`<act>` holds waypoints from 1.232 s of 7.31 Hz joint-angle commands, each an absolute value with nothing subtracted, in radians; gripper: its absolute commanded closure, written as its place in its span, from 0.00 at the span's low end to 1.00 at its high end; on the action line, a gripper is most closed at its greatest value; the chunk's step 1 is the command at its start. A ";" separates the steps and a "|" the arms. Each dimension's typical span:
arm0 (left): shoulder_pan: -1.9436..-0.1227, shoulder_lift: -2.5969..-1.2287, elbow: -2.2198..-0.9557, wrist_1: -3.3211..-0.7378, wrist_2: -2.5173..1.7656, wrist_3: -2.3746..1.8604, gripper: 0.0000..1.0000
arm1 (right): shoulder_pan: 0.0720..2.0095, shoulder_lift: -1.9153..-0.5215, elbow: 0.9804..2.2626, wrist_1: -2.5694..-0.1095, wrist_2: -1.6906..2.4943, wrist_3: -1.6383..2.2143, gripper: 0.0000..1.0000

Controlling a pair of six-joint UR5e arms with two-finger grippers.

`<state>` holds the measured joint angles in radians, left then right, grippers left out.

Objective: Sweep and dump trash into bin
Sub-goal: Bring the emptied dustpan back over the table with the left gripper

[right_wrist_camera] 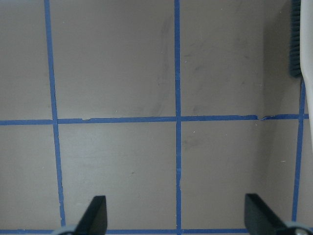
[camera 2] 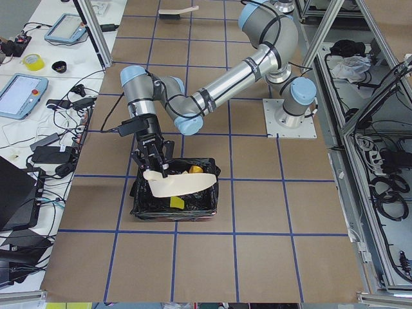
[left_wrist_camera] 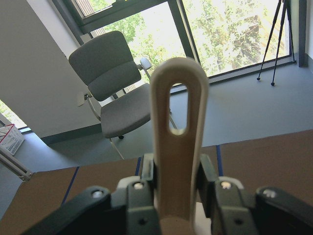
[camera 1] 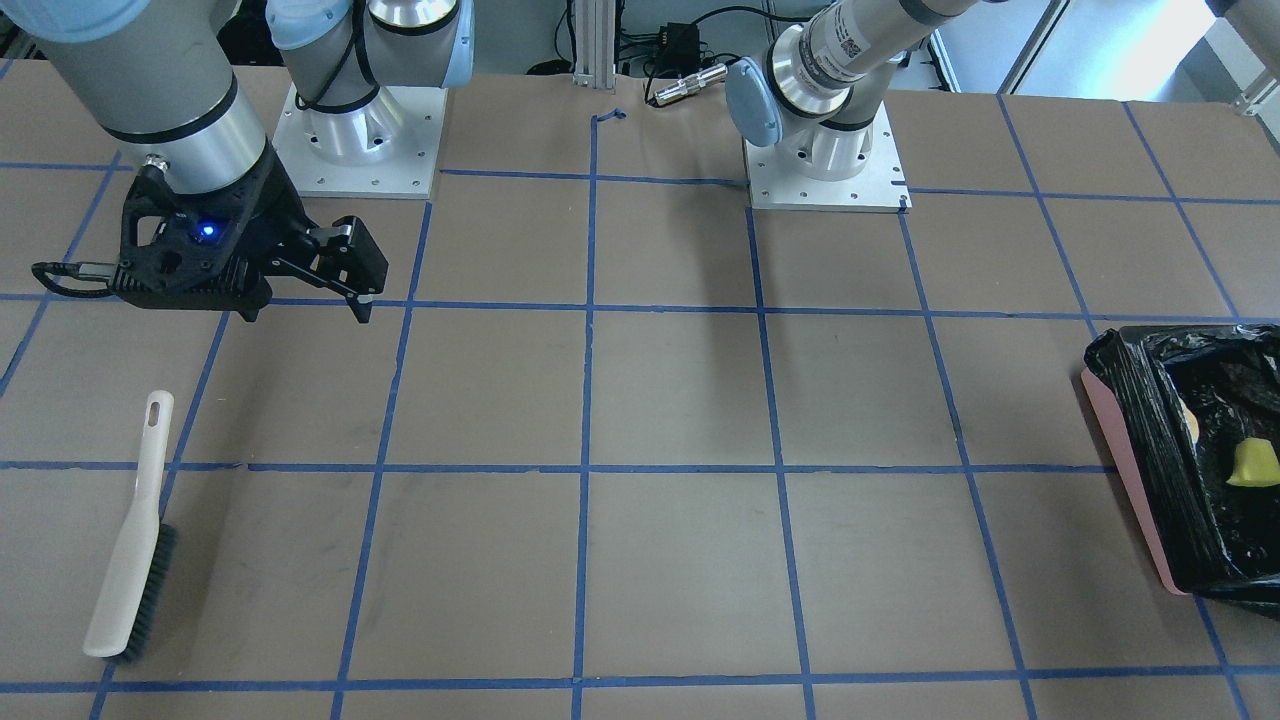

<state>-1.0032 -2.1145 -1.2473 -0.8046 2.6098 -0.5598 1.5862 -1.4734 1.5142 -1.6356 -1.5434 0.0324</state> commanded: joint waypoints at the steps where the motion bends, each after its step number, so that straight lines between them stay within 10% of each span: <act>1: -1.002 -2.091 -1.155 -0.839 2.463 -0.458 1.00 | 1.586 -1.474 1.517 -1.631 -1.549 0.035 0.00; 9: -1.043 -1.924 -1.065 -1.389 2.039 -0.696 1.00 | 1.586 -1.479 1.500 -1.580 -1.578 0.029 0.00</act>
